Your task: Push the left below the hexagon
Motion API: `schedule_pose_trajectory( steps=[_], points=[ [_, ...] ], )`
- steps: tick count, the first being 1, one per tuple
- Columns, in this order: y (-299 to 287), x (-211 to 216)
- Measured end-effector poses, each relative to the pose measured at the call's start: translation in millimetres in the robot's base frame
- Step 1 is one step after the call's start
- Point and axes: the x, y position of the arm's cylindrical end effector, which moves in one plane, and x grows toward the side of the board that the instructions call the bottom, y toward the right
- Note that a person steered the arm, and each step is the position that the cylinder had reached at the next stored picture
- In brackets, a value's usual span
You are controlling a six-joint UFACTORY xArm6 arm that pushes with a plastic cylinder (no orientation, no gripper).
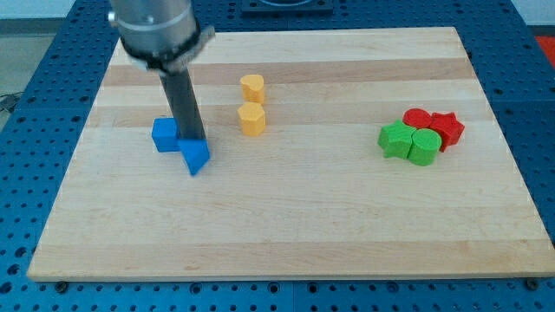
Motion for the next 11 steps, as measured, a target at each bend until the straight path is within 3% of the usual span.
schedule_pose_trajectory(
  steps=[1,2,6,8,11],
  points=[
    [27.2,23.0],
    [27.7,11.0],
    [-45.6,-84.3],
    [-101.0,-43.2],
    [12.4,-16.9]
  ],
)
